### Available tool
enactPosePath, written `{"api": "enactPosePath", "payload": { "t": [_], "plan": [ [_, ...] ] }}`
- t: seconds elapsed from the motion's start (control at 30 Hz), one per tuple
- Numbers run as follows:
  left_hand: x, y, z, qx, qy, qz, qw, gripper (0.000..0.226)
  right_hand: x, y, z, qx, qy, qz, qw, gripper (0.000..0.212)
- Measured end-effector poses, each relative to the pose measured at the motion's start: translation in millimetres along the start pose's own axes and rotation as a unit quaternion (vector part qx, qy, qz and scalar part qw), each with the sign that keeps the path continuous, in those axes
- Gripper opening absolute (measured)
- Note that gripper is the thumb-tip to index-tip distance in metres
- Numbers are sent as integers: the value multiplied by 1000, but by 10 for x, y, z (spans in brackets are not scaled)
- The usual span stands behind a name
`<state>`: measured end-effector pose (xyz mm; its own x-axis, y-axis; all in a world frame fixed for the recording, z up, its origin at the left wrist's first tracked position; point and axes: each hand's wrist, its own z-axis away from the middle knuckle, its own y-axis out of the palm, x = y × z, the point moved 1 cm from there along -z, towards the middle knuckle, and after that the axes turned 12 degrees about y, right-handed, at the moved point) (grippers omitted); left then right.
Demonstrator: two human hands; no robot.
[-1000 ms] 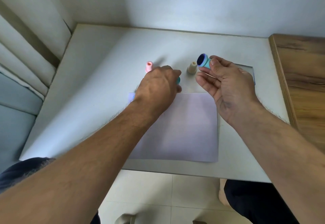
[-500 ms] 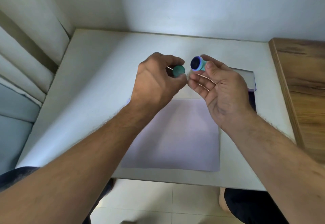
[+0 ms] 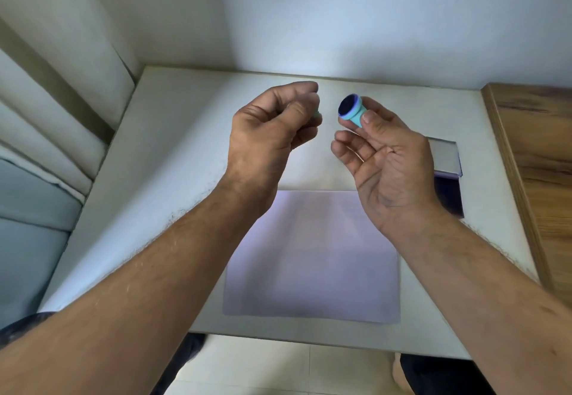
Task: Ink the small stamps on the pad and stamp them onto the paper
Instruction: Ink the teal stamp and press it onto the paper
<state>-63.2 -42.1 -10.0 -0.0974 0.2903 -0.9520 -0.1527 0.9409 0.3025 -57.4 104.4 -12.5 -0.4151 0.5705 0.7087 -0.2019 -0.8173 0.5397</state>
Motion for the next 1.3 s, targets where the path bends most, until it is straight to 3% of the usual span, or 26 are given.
{"api": "enactPosePath", "payload": {
  "t": [0.17, 0.3, 0.4, 0.5, 0.6, 0.77, 0.97, 1.17, 1.3],
  "plan": [
    [-18, -20, -16, -31, -8, 63, 998, 8, -19, 38, 33, 40, -6, 34, 999, 18],
    [4, -5, 5, -6, -33, 93, 995, 23, -22, 47, 42, 36, -21, 69, 997, 20],
    [10, -1, 5, 14, -23, 76, 997, 26, -12, 31, 35, 26, -27, 79, 996, 22],
    [9, -15, -1, 35, -13, 58, 998, 5, -18, 11, 30, 17, -44, 100, 994, 25],
    [38, -39, -4, 64, -16, 49, 997, 21, -22, -6, 23, 7, -62, 122, 991, 25],
    [62, -36, -5, 78, 9, 15, 997, 24, -11, -15, 9, -2, -115, 184, 976, 24],
    [86, -73, -15, 86, -4, -21, 996, 24, 0, -61, -18, -36, -200, 307, 930, 25],
    [55, -118, -45, 118, -25, -9, 993, 19, 84, -130, -24, -58, -335, 448, 827, 23],
    [49, -135, -55, 119, -23, -4, 993, 18, 100, -144, -17, -42, -313, 426, 848, 27]
  ]
}}
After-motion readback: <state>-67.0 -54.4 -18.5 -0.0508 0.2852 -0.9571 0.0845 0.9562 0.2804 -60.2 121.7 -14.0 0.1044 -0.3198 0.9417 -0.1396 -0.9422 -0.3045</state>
